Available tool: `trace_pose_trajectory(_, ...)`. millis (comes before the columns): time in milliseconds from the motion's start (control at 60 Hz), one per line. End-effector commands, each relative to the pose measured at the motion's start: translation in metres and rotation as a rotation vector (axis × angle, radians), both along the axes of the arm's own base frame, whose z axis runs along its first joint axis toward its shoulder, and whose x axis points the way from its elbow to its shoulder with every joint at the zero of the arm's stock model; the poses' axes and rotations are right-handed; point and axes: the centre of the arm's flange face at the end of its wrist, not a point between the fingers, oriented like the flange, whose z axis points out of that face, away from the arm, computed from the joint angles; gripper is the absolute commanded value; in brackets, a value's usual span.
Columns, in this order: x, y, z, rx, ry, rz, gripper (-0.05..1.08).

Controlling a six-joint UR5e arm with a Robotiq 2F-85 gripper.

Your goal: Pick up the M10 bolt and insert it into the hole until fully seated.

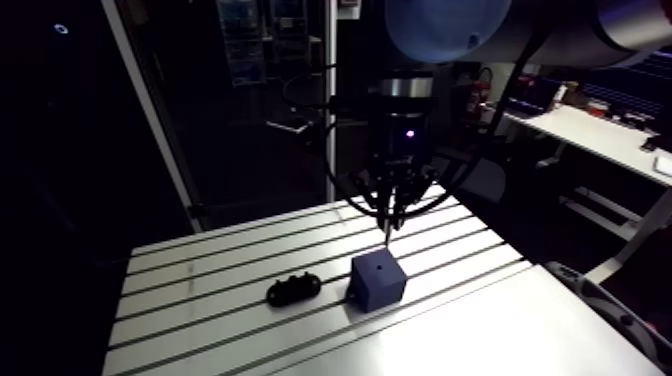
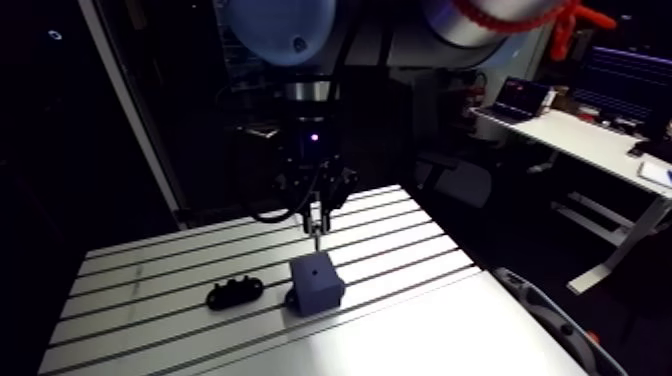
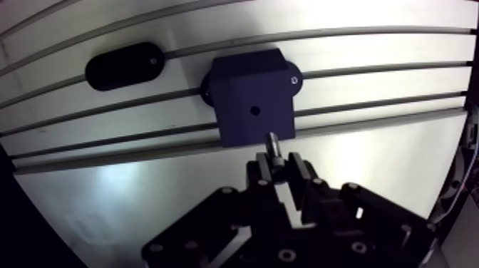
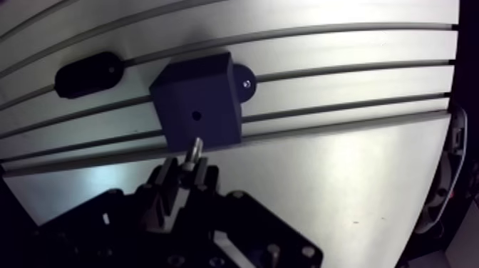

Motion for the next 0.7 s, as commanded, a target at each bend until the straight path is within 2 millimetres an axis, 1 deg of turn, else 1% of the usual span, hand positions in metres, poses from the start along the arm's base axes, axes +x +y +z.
trace_pose_trajectory(17,0.002,-0.001,-0.008,0.001,0.005,0.001,1.08)
trace_pose_trajectory(283,0.005,-0.005,-0.017,-0.008,-0.011,-0.001,1.08)
trace_pose_trajectory(700,0.004,-0.005,-0.022,-0.006,-0.004,0.0,1.08)
